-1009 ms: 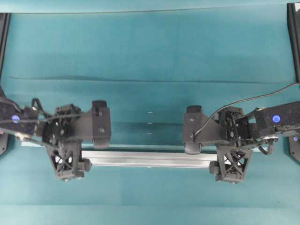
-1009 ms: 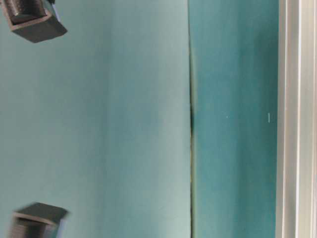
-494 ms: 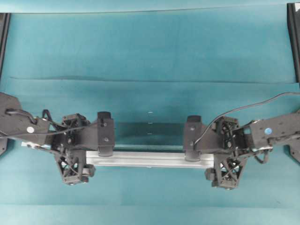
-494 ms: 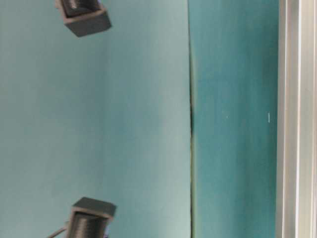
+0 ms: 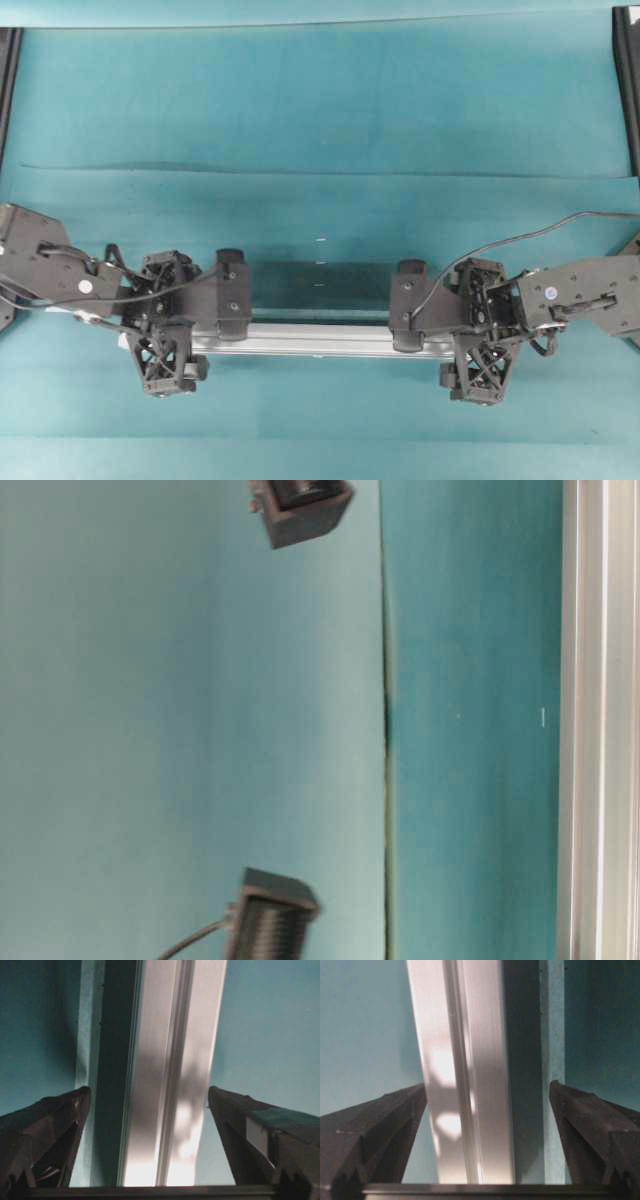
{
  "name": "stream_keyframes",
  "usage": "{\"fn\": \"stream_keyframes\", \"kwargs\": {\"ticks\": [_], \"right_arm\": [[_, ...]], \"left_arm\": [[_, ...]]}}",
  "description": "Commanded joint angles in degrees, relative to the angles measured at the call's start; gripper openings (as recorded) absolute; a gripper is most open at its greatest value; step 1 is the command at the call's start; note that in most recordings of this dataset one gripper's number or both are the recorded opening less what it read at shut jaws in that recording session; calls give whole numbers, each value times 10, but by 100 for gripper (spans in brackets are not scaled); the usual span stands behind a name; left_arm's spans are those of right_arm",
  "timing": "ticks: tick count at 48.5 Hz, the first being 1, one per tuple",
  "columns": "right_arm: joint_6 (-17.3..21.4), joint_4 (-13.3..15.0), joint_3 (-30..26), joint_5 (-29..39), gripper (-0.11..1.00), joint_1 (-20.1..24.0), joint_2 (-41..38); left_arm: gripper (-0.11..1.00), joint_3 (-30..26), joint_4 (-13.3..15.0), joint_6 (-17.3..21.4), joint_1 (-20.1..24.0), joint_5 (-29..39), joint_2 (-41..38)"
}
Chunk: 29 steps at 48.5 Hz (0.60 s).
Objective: Lift the metal rail with both hands and move it towards you.
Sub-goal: 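Lower both open grippers around the rail near each end, then close both grippers on the silver rail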
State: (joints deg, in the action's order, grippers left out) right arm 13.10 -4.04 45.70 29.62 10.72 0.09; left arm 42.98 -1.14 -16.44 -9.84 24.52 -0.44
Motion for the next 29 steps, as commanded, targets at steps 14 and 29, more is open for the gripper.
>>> {"fn": "stream_keyframes", "kwargs": {"ticks": [14,29], "right_arm": [[0,2,3,-17,97,1,-8],[3,2,-2,-25,92,1,-12]], "left_arm": [[98,0,-1,-1,-2,-4,-4],[90,-3,-1,-7,-2,-23,-4]]}}
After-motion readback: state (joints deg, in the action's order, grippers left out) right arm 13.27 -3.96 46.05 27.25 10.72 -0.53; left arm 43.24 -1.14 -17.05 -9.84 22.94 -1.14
